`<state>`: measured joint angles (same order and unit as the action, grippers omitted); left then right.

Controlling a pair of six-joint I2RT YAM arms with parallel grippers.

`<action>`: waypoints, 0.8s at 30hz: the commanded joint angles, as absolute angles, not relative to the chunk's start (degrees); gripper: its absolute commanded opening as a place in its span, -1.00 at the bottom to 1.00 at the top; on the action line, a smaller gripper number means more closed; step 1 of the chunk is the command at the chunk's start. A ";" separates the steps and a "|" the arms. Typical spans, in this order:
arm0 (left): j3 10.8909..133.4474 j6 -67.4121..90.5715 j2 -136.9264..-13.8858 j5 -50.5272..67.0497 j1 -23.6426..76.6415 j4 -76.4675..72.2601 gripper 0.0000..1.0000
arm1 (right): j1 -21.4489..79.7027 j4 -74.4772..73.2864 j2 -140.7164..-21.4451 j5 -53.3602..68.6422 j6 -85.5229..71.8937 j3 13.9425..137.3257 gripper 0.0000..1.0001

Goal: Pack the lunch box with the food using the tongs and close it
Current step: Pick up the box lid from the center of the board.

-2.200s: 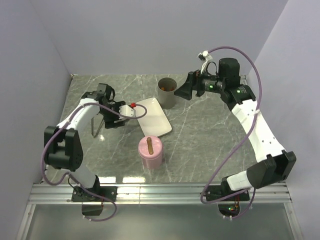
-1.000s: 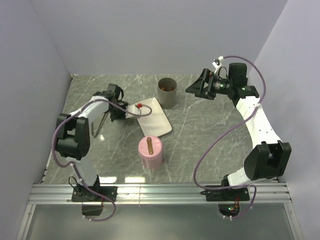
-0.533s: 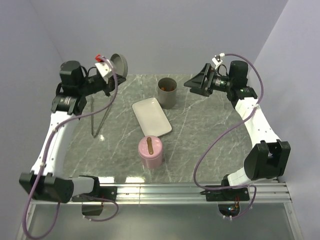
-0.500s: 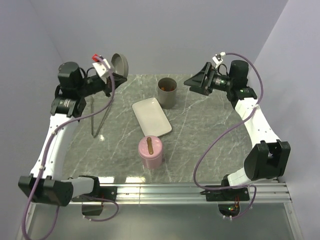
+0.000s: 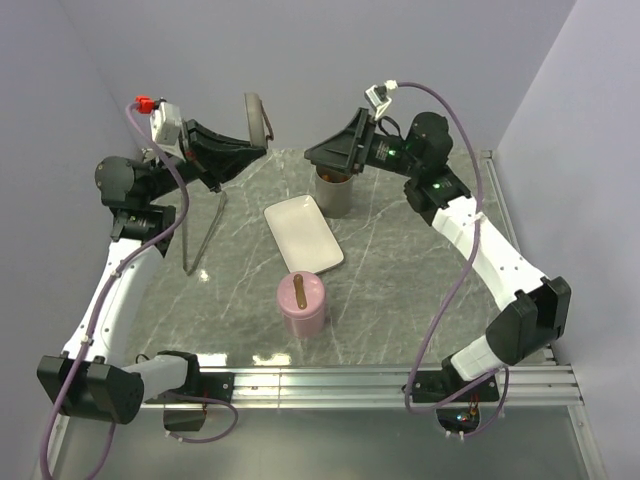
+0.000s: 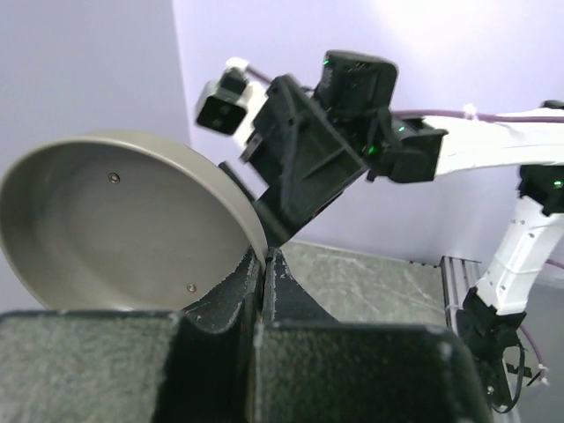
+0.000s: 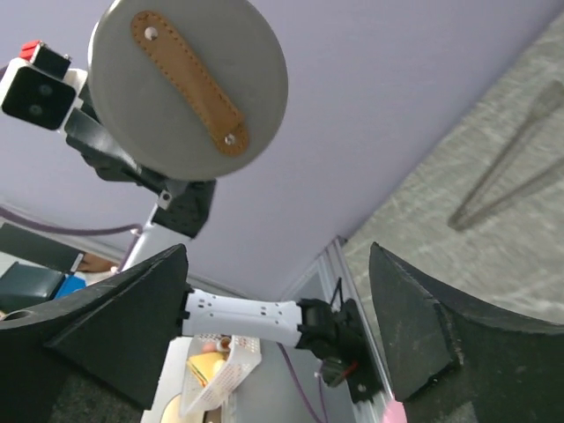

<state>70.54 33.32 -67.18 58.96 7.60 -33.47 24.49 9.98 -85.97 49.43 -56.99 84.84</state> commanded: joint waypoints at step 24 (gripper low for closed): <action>70.40 63.10 -65.30 42.98 7.56 -41.31 -0.99 | 31.38 26.37 -95.09 43.07 -59.32 99.57 0.53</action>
